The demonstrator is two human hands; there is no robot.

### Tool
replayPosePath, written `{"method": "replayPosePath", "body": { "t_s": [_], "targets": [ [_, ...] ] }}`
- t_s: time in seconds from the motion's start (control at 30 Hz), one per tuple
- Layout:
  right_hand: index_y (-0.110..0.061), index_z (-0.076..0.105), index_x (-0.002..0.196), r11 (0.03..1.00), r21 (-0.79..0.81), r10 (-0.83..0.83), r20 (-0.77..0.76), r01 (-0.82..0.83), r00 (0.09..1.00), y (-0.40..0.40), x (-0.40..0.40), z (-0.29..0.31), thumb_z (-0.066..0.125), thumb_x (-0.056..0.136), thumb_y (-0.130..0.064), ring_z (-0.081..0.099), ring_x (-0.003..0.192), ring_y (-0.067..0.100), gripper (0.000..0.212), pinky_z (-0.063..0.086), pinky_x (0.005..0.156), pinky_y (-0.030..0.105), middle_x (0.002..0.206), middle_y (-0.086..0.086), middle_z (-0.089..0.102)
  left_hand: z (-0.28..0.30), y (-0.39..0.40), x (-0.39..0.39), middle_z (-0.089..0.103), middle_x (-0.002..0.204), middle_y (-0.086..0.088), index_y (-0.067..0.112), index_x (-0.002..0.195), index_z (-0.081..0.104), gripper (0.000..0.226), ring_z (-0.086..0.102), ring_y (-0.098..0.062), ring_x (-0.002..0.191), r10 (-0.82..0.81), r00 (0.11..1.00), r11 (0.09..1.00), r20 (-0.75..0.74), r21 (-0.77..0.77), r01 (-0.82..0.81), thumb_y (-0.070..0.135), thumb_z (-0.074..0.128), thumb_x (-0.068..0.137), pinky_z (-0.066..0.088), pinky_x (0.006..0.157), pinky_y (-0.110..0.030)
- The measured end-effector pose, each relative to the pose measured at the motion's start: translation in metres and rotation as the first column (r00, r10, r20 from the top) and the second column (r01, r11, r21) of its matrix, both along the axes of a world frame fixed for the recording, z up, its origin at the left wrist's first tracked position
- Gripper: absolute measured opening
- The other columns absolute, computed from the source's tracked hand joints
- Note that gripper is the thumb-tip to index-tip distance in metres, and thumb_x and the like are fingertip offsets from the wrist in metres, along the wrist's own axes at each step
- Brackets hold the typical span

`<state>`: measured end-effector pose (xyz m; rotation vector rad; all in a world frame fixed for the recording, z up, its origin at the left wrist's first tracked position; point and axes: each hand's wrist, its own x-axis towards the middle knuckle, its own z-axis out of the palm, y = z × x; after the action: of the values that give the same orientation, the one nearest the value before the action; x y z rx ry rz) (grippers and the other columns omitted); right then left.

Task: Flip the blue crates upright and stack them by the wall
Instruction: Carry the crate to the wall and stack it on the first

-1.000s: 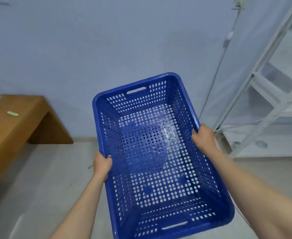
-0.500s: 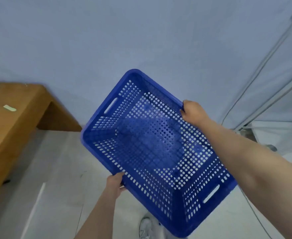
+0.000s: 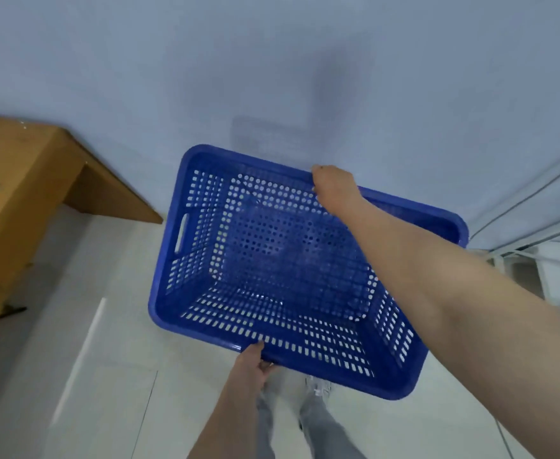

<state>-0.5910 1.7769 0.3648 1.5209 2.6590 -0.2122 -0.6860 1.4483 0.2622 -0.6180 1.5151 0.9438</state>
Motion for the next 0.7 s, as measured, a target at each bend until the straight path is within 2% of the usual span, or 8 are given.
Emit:
{"method": "replayPosePath", "body": {
  "t_s": [0.1, 0.17, 0.23, 0.27, 0.4, 0.5, 0.57, 0.7],
  "targets": [
    [-0.005, 0.052, 0.111, 1.000, -0.007, -0.016, 0.038, 0.016, 0.999, 0.020, -0.019, -0.021, 0.059, 0.085, 0.000, 0.062, 0.092, 0.029, 0.027, 0.037, 0.066, 0.033, 0.104, 0.012, 0.064, -0.015, 0.019, 0.001, 0.061, 0.116, -0.023, 0.001, 0.125, 0.047, 0.032, 0.060, -0.041, 0.103, 0.073, 0.996, 0.997, 0.050, -0.004, -0.073, -0.004, 0.054, 0.095, 0.051, 0.084, -0.061],
    [-0.007, 0.053, 0.111, 0.999, 0.011, -0.043, 0.077, 0.042, 0.996, 0.032, -0.029, -0.037, 0.062, 0.083, 0.000, 0.062, 0.093, 0.027, 0.030, 0.034, 0.068, 0.031, 0.104, 0.010, 0.065, -0.030, 0.031, 0.001, 0.061, 0.100, -0.023, 0.000, 0.121, 0.048, 0.028, 0.060, -0.038, 0.085, 0.114, 0.988, 0.993, 0.100, -0.030, -0.112, -0.006, 0.054, 0.094, 0.056, 0.066, -0.059],
    [-0.007, 0.053, 0.113, 0.998, 0.018, -0.063, 0.101, 0.061, 0.993, 0.045, -0.043, -0.053, 0.062, 0.082, 0.002, 0.061, 0.097, 0.028, 0.034, 0.034, 0.071, 0.031, 0.105, 0.010, 0.065, -0.044, 0.041, 0.001, 0.060, 0.104, -0.025, -0.001, 0.114, 0.050, 0.022, 0.059, -0.039, 0.083, 0.179, 0.973, 0.984, 0.149, -0.015, -0.179, -0.008, 0.053, 0.094, 0.056, 0.046, -0.054],
    [-0.006, 0.053, 0.115, 0.998, 0.007, -0.068, 0.106, 0.068, 0.992, 0.052, -0.050, -0.061, 0.062, 0.081, 0.003, 0.060, 0.098, 0.028, 0.036, 0.036, 0.072, 0.031, 0.106, 0.011, 0.064, -0.049, 0.048, 0.001, 0.060, 0.110, -0.026, 0.000, 0.113, 0.051, 0.022, 0.060, -0.041, 0.086, 0.197, 0.967, 0.980, 0.160, 0.005, -0.201, -0.009, 0.053, 0.093, 0.055, 0.043, -0.053],
    [-0.005, 0.051, 0.121, 0.999, 0.000, -0.047, 0.137, 0.047, 0.989, 0.074, -0.070, -0.091, 0.063, 0.080, 0.005, 0.058, 0.102, 0.030, 0.044, 0.043, 0.085, 0.035, 0.109, 0.013, 0.064, -0.070, 0.066, -0.005, 0.060, 0.115, -0.026, 0.003, 0.110, 0.052, 0.023, 0.061, -0.044, 0.095, 0.253, 0.947, 0.966, 0.197, -0.002, -0.257, -0.011, 0.051, 0.091, 0.057, 0.055, -0.057],
    [-0.004, 0.044, 0.134, 0.999, -0.012, -0.041, 0.149, 0.044, 0.988, 0.087, -0.082, -0.114, 0.064, 0.078, 0.008, 0.057, 0.105, 0.030, 0.061, 0.043, 0.090, 0.036, 0.112, 0.013, 0.063, -0.089, 0.079, -0.009, 0.061, 0.115, -0.027, 0.004, 0.114, 0.052, 0.027, 0.062, -0.046, 0.100, 0.233, 0.952, 0.972, 0.198, -0.029, -0.232, -0.011, 0.051, 0.091, 0.055, 0.073, -0.063],
    [-0.003, 0.047, 0.129, 0.998, -0.019, -0.054, 0.133, 0.057, 0.990, 0.095, -0.090, -0.129, 0.064, 0.075, 0.011, 0.058, 0.103, 0.030, 0.058, 0.044, 0.090, 0.036, 0.110, 0.013, 0.063, -0.103, 0.084, -0.014, 0.062, 0.115, -0.026, 0.005, 0.117, 0.051, 0.032, 0.063, -0.047, 0.102, 0.226, 0.956, 0.974, 0.189, -0.049, -0.220, -0.012, 0.051, 0.090, 0.053, 0.079, -0.067],
    [-0.002, 0.055, 0.113, 0.995, -0.051, -0.076, 0.080, 0.081, 0.994, 0.103, -0.096, -0.156, 0.061, 0.075, 0.016, 0.060, 0.094, 0.031, 0.042, 0.043, 0.077, 0.035, 0.102, 0.015, 0.064, -0.119, 0.094, -0.021, 0.062, 0.113, -0.025, 0.006, 0.119, 0.050, 0.033, 0.063, -0.045, 0.101, 0.251, 0.953, 0.968, 0.168, -0.060, -0.244, -0.011, 0.051, 0.090, 0.058, 0.063, -0.059]
  ]
}}
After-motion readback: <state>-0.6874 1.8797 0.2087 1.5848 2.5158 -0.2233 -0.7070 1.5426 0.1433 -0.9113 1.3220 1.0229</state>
